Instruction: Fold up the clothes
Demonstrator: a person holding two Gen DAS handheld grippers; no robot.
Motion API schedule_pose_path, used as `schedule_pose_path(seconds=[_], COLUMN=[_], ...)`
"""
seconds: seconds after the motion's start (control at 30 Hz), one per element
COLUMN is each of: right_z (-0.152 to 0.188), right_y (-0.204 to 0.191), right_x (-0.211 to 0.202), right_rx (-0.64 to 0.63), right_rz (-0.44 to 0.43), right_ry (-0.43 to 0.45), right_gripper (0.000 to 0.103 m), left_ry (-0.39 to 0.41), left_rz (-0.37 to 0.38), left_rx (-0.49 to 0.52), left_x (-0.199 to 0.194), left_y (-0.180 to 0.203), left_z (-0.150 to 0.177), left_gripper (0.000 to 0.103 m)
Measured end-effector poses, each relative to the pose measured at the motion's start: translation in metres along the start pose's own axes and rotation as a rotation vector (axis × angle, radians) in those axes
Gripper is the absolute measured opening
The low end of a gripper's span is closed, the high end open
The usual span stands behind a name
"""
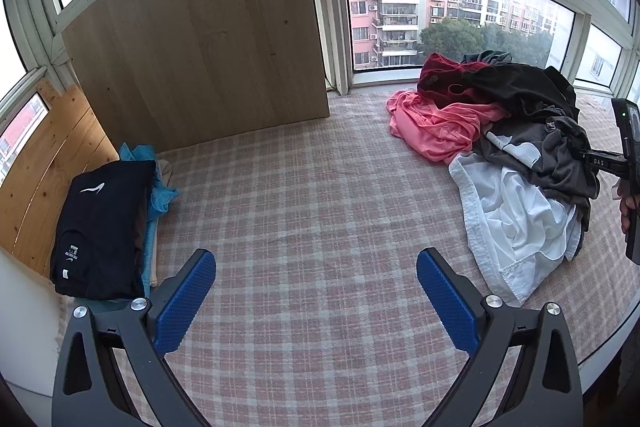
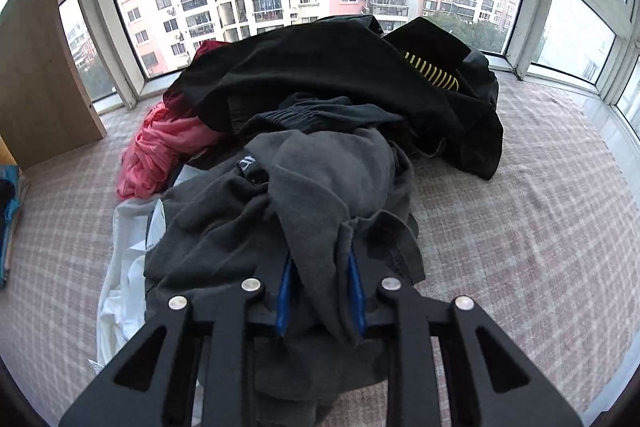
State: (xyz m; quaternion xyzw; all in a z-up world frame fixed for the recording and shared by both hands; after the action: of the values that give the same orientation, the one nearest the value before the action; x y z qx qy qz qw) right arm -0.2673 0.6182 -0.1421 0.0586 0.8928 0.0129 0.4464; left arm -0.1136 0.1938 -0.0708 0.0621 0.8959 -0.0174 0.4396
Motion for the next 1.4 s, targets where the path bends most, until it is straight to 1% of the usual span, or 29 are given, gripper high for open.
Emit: schedule_pose_path(seconds=[0.07,0.23,0.3,0.4,0.5,0.53,0.57,0.6,0.67,0.7,0.77,0.8,0.83,0.87,0.9,0.97,1.0,1.03,1.07,1.13,1.2,1.23,1.3,1.4], right_z=[-0.01,-0.042,-0.055,-0.073,-0.088,-0.093,-0.1,-0.105,-0.094,-0.088,-0.076,-0.07,-0.064,-0.052,-0.039,-0.009,0.007,0.025,0.043,0.084,0.113,0.121,0.128,0.128], right_y=[0.009,0.034,0.047,0.056,0.064,0.071,0.077,0.078,0.085,0.089,0.096,0.1,0.103,0.099,0.087,0.043,0.015,-0.017,-0.044,-0.094,-0.117,-0.12,-0.115,-0.108], right_x=[-0.012,-0.055,-0.074,-0.105,-0.129,-0.136,-0.142,-0.138,-0.127,-0.122,-0.112,-0.107,-0.103,-0.109,-0.115,-0.121,-0.122,-0.12,-0.117,-0.106,-0.088,-0.08,-0.062,-0.041], right_rx=[0.055,0.097,0.127,0.119,0.148,0.174,0.172,0.128,0.098,0.083,0.053,0.037,0.023,0.038,0.024,-0.087,-0.175,-0.261,-0.327,-0.393,-0.352,-0.314,-0.219,-0.105], right_rz=[-0.002,0.073,0.071,0.09,0.109,0.127,0.156,0.176,0.229,0.256,0.309,0.336,0.36,0.322,0.257,0.135,0.088,0.043,-0.001,-0.095,-0.115,-0.09,-0.023,-0.013], right_ry=[0.03,0.154,0.18,0.243,0.297,0.321,0.344,0.321,0.259,0.227,0.164,0.133,0.102,0.097,0.09,0.06,0.046,0.034,0.009,-0.093,-0.18,-0.186,-0.2,-0.248], right_gripper=[0.018,0.012,0.012,0.011,0.011,0.01,0.01,0.011,0.012,0.016,0.02,0.028,0.03,0.03,0.03,0.038,0.047,0.053,0.054,0.054,0.054,0.054,0.054,0.054], left_ry=[0.001,0.008,0.011,0.014,0.015,0.015,0.015,0.015,0.015,0.016,0.017,0.018,0.016,0.011,0.007,0.0,-0.003,-0.006,-0.008,-0.008,-0.008,-0.005,0.0,-0.005], left_rz=[0.002,-0.003,-0.004,-0.002,0.004,0.006,0.008,0.01,0.014,0.017,0.021,0.023,0.025,0.026,0.027,0.027,0.03,0.034,0.038,0.042,0.046,0.046,0.04,0.027], left_rx=[0.008,0.01,0.003,-0.003,-0.002,-0.002,-0.002,-0.002,-0.002,-0.002,-0.005,-0.006,-0.008,-0.01,-0.013,-0.019,-0.023,-0.026,-0.027,-0.02,-0.014,-0.011,-0.015,-0.034], left_x=[-0.001,-0.004,-0.005,-0.005,-0.005,-0.005,-0.004,-0.004,-0.004,-0.004,-0.003,-0.003,-0.002,0.0,0.001,0.004,0.005,0.006,0.007,0.005,0.003,0.002,-0.002,-0.001], left_y=[0.001,-0.004,-0.008,-0.011,-0.012,-0.012,-0.012,-0.013,-0.013,-0.013,-0.014,-0.014,-0.015,-0.016,-0.017,-0.019,-0.019,-0.019,-0.019,-0.018,-0.017,-0.018,-0.022,-0.031], left_z=[0.001,0.001,0.002,0.003,0.003,0.004,0.004,0.004,0.004,0.005,0.005,0.005,0.006,0.007,0.008,0.01,0.011,0.012,0.013,0.016,0.018,0.019,0.022,0.027], left_gripper=[0.101,0.101,0.101,0.101,0.101,0.101,0.101,0.101,0.101,0.101,0.101,0.101,0.101,0.101,0.101,0.101,0.101,0.101,0.101,0.101,0.101,0.101,0.101,0.101])
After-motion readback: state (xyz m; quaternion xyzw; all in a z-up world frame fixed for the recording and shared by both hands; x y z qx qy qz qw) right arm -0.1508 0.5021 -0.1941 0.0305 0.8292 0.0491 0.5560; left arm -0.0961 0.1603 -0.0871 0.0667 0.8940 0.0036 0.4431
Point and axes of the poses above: each gripper's, at about its wrist camera, not at the fingertips, and x roughly the way its jaws point, y to its right, z to its underside, the point moved 6 cm from there along x, roughly the way its jaws point, and after that the axes turned 10 degrees about z, right-handed, at the moved point
